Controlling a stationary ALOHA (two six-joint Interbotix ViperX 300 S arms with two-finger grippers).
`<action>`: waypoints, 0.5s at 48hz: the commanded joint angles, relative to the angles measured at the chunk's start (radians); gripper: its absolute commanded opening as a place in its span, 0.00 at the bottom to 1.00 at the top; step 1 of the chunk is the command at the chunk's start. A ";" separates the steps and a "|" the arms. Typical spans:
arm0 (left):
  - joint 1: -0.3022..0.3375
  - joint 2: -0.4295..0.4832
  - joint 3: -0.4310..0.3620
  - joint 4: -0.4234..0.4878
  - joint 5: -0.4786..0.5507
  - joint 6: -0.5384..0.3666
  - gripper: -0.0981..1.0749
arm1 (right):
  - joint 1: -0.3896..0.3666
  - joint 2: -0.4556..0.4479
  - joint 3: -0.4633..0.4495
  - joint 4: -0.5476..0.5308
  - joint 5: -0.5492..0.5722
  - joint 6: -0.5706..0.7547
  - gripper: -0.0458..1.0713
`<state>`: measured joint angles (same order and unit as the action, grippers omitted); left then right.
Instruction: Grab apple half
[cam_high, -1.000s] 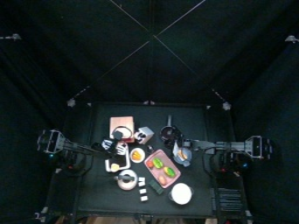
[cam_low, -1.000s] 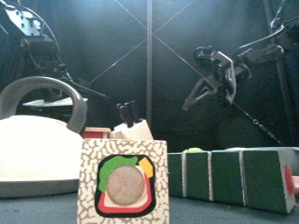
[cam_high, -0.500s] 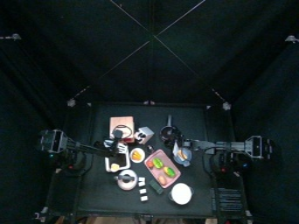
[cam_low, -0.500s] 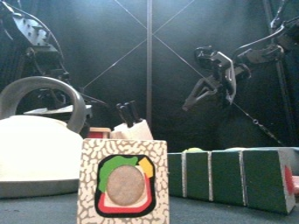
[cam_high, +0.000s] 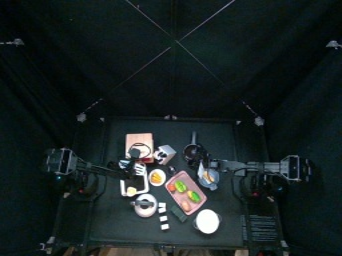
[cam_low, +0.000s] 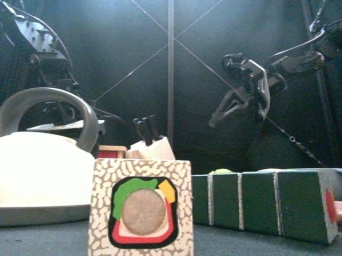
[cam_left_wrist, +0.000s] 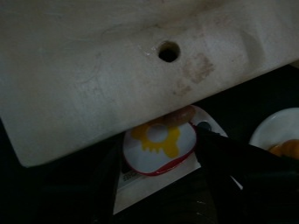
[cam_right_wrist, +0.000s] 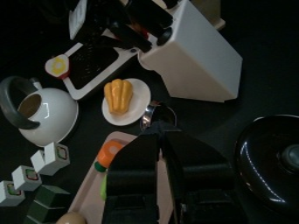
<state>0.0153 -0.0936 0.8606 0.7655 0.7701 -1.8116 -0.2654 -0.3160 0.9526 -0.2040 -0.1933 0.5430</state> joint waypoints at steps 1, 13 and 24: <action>-0.014 -0.037 -0.009 -0.006 0.018 -0.002 0.78 | -0.005 -0.011 -0.008 0.000 -0.008 -0.003 0.37; -0.078 -0.087 -0.003 -0.031 0.054 0.000 0.78 | -0.005 -0.011 -0.009 0.000 -0.008 -0.002 0.37; -0.115 -0.110 0.011 -0.058 0.055 0.000 0.78 | -0.005 -0.011 -0.009 0.000 -0.008 -0.003 0.37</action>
<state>-0.0890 -0.1841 0.8790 0.7164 0.8222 -1.8101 -0.2669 -0.3160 0.9511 -0.2025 -0.1933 0.5430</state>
